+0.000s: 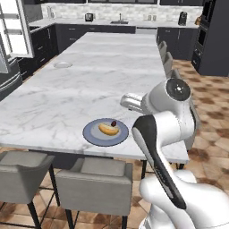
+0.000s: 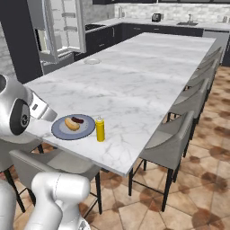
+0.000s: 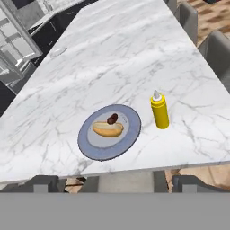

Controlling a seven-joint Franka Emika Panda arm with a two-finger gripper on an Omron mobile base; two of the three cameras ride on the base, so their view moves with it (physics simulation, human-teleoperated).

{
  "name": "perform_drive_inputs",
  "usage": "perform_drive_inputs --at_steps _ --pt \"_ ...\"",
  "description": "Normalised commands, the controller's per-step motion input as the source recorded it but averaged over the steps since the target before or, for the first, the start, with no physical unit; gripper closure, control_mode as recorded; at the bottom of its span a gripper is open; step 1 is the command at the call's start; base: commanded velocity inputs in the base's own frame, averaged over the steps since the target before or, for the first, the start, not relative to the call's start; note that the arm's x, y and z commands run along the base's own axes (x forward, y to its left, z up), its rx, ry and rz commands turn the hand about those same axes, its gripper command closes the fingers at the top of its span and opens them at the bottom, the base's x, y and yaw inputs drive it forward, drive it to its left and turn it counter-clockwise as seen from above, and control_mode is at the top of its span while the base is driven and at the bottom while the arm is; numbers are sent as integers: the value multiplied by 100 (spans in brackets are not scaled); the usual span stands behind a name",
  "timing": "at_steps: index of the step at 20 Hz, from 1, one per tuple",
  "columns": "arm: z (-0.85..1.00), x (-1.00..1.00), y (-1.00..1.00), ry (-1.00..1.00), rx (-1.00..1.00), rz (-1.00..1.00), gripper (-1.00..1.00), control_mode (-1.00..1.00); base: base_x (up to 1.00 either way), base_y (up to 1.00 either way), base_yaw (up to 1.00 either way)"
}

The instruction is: Move the hot dog bun to the plate on the dining table and place the condiment next to that plate. Then navigate to the fridge and take the sausage and place it on the plate as well.

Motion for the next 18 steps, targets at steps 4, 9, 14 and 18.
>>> perform_drive_inputs --at_steps 4,9,14,18 --pt "42 -46 -10 -6 0 0 -100 -100 0 0 0" --pt "26 -63 -15 -12 0 0 -100 -100 0 0 0" --pt "25 -65 -9 -8 0 0 -100 -100 0 0 0" --pt "25 -51 -8 -1 0 0 -100 -100 0 0 0"
